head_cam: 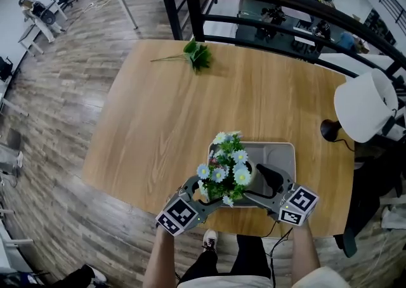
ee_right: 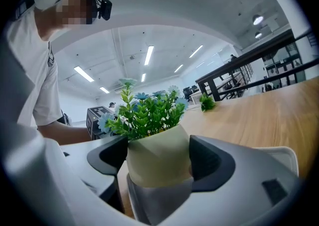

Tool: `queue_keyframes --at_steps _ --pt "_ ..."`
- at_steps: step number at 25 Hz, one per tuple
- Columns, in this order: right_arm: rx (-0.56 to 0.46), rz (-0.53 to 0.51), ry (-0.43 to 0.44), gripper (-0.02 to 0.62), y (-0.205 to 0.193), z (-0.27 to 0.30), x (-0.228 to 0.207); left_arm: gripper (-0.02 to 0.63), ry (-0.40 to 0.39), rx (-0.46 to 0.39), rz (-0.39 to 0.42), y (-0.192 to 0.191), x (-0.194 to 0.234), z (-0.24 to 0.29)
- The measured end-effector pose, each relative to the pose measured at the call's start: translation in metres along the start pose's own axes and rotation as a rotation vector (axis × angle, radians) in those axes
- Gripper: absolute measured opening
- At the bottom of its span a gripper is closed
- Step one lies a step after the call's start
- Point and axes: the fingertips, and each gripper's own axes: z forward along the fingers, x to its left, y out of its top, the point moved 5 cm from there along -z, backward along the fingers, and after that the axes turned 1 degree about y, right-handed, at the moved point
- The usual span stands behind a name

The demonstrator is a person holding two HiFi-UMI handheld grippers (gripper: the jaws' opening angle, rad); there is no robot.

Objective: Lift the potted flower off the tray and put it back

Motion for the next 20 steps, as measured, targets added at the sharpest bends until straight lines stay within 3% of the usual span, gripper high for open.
queue_keyframes --at_steps 20 --pt "0.047 0.035 0.027 0.405 -0.022 0.023 -0.031 0.302 0.036 0.041 -0.041 -0.025 0.021 0.021"
